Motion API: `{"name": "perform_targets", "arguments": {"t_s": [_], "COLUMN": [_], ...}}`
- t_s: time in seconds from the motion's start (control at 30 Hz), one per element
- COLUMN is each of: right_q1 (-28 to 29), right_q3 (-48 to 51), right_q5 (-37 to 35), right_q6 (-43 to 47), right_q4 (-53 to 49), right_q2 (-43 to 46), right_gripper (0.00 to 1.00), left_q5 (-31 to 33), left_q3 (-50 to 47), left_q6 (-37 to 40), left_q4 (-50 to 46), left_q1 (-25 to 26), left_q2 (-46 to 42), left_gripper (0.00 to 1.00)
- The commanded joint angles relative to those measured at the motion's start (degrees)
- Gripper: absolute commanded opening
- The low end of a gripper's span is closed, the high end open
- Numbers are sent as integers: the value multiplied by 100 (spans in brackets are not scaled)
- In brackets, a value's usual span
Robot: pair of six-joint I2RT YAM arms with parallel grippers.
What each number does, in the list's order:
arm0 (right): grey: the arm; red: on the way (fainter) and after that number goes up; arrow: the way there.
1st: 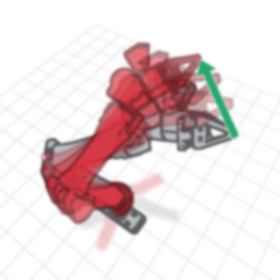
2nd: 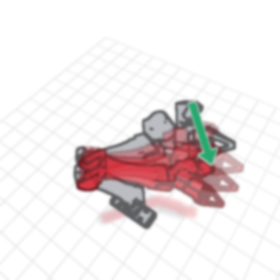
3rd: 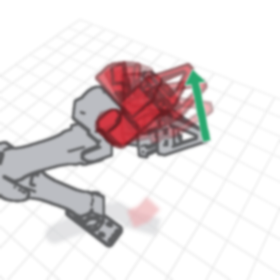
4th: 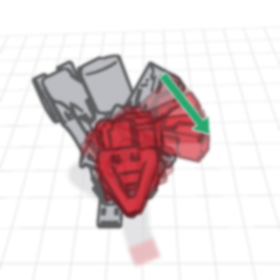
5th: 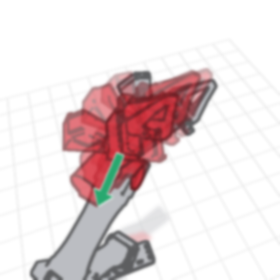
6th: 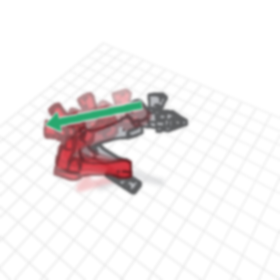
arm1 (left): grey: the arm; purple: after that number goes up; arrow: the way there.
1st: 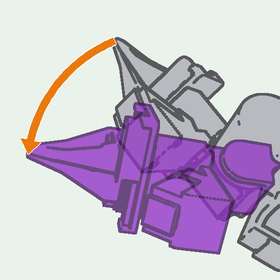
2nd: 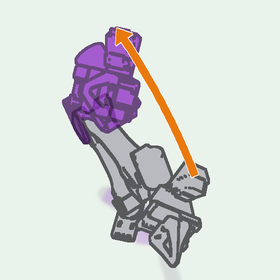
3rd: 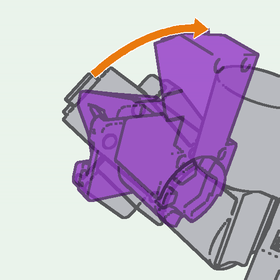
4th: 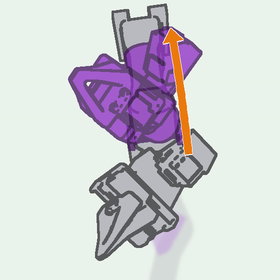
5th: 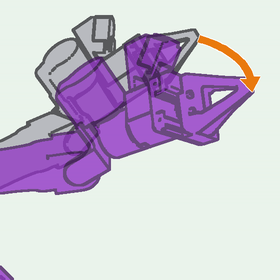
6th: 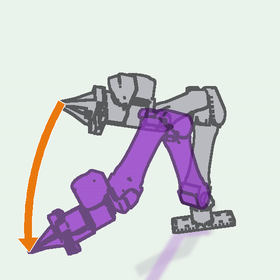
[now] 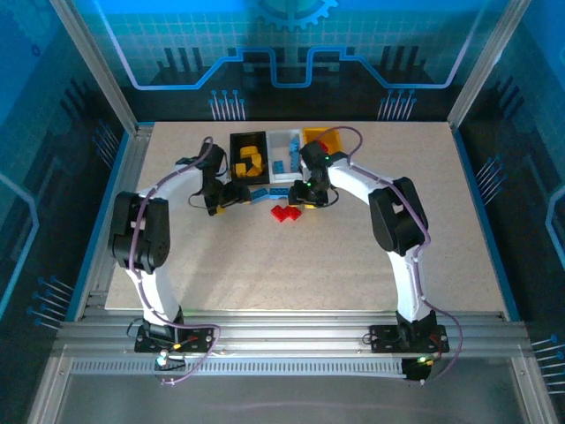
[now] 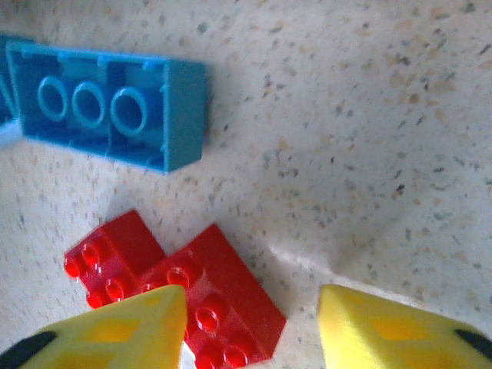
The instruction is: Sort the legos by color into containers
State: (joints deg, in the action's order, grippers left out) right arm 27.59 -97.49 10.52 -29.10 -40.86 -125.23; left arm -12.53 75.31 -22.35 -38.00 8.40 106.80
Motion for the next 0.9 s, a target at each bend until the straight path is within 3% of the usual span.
{"name": "perform_targets", "arguments": {"t_s": [0.0, 0.13, 0.37, 0.57, 0.87], "right_q1": [149, 206, 300, 643, 797], "right_q3": [-331, -728, -935, -1083, -1422], "right_q5": [-182, 79, -40, -709, -1374], "right_q6": [791, 1483, 2291, 2960, 3057], "right_q4": [-624, -992, -1356, -1652, -1662], "right_q2": [170, -92, -286, -559, -1026], "right_gripper": [57, 65, 66, 66, 68], "left_q5": [-174, -188, -268, -280, -212], "left_q3": [-181, -269, -553, -778, -929], "left_q6": [68, 47, -59, -88, -137], "left_q4": [-14, -51, -65, -99, -166], "left_q1": [3, 3, -41, -50, -64], "left_q2": [-293, -427, -677, -856, -1017], "left_gripper": [80, 81, 81, 81, 82]}}
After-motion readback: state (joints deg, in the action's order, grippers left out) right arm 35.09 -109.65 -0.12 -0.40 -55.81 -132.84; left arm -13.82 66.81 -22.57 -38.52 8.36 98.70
